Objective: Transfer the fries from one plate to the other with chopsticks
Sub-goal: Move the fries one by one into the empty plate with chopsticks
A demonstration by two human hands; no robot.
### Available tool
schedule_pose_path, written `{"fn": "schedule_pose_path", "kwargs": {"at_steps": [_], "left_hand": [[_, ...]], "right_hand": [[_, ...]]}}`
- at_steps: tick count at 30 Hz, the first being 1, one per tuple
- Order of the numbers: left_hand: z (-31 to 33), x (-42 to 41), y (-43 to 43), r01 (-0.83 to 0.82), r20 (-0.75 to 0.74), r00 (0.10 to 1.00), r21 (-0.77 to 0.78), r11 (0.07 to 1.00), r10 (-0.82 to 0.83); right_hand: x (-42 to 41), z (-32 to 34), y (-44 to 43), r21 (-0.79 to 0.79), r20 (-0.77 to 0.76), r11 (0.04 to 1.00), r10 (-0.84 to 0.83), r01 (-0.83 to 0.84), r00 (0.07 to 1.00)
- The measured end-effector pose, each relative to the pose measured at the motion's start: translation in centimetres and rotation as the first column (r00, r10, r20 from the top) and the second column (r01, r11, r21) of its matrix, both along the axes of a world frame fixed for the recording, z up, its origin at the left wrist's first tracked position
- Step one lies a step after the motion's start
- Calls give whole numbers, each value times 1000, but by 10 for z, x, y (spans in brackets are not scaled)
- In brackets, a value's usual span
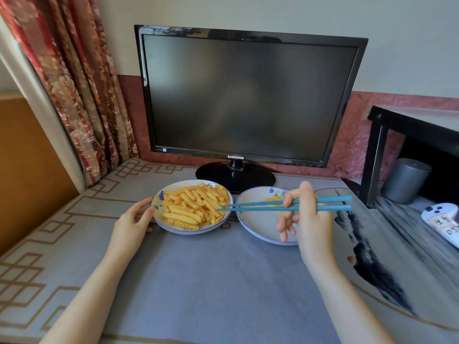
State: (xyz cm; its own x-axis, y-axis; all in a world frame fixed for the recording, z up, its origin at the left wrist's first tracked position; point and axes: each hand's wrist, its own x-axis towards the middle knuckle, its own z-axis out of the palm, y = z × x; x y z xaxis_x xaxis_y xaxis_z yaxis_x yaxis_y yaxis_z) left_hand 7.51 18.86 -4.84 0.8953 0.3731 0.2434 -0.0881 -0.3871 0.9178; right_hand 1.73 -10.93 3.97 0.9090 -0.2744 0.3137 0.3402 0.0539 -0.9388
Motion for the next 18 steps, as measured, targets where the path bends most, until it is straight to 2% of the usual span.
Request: {"fn": "schedule_pose_path", "kwargs": {"at_steps": [9, 18], "left_hand": [[-1, 0, 0, -6, -4, 1000, 4, 1000, 6], [1, 0, -2, -12, -7, 1000, 9, 1000, 12]], "right_hand": [[8, 9, -65, 14, 51, 961, -276, 276, 960], [19, -9, -76, -175, 11, 949, -266, 264, 964]]}}
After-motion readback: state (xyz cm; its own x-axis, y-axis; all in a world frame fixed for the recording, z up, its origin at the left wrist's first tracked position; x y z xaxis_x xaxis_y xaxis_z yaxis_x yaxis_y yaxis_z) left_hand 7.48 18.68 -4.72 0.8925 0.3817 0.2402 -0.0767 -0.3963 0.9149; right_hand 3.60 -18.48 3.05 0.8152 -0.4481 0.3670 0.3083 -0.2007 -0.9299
